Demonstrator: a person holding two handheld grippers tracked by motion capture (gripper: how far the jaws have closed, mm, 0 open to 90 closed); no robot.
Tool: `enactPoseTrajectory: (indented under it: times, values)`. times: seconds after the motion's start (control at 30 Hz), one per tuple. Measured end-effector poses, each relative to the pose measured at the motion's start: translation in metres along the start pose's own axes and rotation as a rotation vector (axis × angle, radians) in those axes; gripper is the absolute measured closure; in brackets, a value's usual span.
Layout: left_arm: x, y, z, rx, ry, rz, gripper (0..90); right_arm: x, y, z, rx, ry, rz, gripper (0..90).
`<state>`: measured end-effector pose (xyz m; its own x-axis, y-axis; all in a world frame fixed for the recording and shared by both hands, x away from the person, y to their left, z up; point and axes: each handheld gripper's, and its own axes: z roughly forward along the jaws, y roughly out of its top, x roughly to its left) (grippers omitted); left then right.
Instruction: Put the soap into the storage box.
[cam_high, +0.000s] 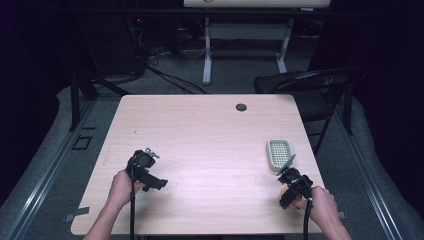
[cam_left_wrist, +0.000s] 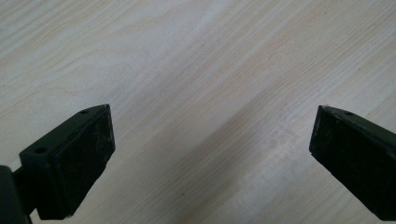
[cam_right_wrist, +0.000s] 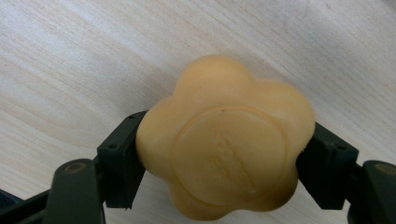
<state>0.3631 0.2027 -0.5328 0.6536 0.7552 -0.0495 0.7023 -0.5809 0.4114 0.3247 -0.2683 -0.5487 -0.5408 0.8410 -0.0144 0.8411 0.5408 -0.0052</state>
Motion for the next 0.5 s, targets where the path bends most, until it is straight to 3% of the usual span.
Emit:
enactPoseTrajectory:
  times: [0.5]
  values:
    - [0.0000,0.0000,0.0000,0.000,0.001,0.000,0.2,-0.0044,-0.0026,-0.0088,-0.022,0.011,0.007,27.0]
